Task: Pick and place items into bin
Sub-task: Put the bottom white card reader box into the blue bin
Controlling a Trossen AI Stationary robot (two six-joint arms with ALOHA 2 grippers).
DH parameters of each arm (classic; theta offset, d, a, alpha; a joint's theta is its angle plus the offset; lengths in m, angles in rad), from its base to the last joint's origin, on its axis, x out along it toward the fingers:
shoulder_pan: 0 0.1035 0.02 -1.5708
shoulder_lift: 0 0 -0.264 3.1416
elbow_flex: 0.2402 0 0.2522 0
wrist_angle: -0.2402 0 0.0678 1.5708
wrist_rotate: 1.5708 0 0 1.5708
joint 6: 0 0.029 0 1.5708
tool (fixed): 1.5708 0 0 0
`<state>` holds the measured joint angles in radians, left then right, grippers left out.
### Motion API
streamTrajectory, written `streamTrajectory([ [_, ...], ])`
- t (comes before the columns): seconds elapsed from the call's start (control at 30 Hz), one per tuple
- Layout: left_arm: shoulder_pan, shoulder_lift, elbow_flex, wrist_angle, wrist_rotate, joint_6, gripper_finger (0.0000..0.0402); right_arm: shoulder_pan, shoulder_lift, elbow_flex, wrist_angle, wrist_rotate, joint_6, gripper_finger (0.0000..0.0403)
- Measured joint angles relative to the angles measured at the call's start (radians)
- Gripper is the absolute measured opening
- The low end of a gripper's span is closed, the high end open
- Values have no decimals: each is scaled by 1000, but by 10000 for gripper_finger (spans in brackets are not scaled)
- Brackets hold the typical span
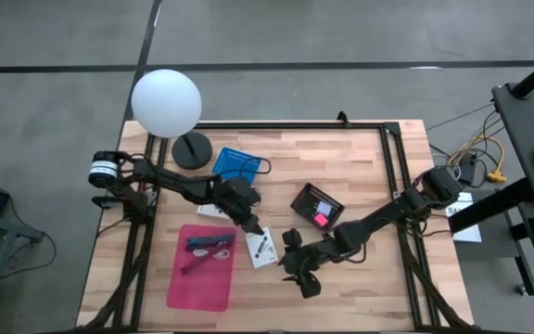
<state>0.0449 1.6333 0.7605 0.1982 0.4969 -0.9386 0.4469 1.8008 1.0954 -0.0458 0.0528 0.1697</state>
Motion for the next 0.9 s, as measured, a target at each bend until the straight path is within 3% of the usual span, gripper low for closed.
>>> streamTrajectory([
  [0.27,28,-1,22,-15,0,113,174,0,0,0,8,0,-13,198],
  [0.53,83,-2,33,-83,0,257,56,0,0,0,79,0,9,192],
  [0.63,89,-2,32,-85,-1,274,14,5,14,2,120,-16,-57,192],
  [0.77,93,-2,32,-107,0,286,7,10,62,16,139,-23,-144,196],
  [0.9,93,6,35,-194,8,292,4,8,121,26,132,52,-131,198],
])
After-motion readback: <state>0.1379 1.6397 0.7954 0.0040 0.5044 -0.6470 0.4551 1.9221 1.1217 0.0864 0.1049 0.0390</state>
